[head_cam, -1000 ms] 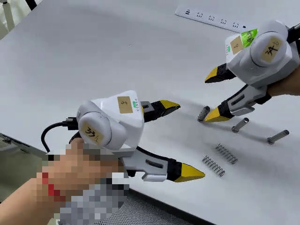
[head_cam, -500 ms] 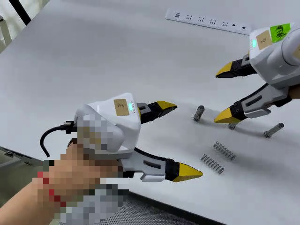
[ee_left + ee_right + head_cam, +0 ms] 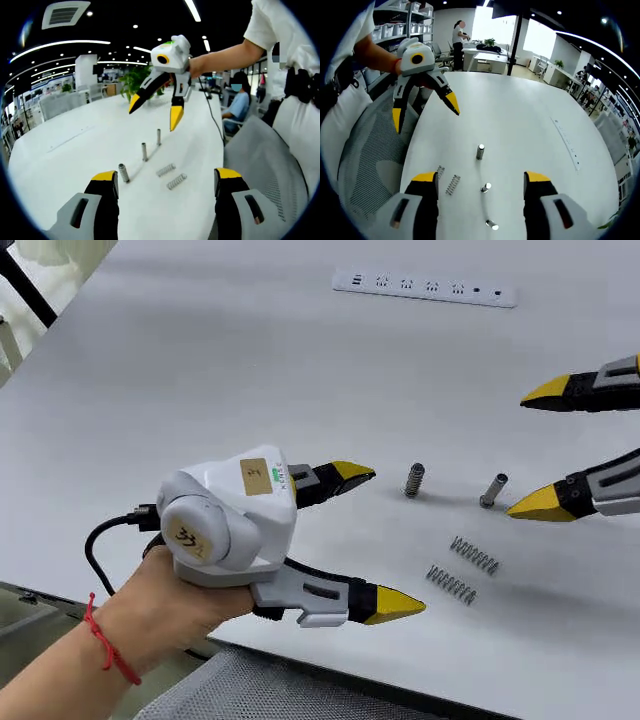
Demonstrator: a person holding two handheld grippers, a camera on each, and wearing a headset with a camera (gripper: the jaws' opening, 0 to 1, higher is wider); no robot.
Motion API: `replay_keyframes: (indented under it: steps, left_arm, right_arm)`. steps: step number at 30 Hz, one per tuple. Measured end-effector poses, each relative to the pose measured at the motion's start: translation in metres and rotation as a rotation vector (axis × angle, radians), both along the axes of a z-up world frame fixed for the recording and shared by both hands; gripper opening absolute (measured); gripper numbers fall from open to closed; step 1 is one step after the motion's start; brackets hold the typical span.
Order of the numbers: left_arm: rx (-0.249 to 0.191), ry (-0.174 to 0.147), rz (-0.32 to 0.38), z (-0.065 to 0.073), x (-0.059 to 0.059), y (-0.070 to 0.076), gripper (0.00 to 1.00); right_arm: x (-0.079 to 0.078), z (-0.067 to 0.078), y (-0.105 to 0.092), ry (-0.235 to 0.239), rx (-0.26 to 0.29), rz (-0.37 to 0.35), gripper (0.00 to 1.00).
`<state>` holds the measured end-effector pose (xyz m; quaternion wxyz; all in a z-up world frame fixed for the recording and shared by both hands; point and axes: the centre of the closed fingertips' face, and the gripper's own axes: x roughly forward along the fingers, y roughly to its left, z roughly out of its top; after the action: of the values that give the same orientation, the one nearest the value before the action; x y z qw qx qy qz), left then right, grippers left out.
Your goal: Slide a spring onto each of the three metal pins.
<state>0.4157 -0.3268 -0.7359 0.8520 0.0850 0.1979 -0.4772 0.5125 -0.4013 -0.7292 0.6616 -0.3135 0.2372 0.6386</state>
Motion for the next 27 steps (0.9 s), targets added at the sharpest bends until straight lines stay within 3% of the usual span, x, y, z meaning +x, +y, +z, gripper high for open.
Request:
replay_keyframes:
  steps: [12, 22, 24, 27]
  left_arm:
    - [0.080, 0.010, -0.075, -0.005, 0.000, -0.009, 0.77]
    - [0.177, 0.019, -0.178, -0.024, 0.002, -0.023, 0.67]
    - [0.245, 0.021, -0.231, -0.035, 0.000, -0.025, 0.64]
    - [0.283, 0.017, -0.283, -0.044, 0.000, -0.034, 0.58]
  right_arm:
    - [-0.015, 0.001, -0.054, 0.032, 0.118, -0.130, 0.78]
    - [-0.035, 0.003, -0.083, 0.065, 0.229, -0.215, 0.82]
    - [-0.036, 0.000, -0.089, 0.067, 0.251, -0.226, 0.83]
    - [-0.037, -0.003, -0.096, 0.075, 0.276, -0.243, 0.85]
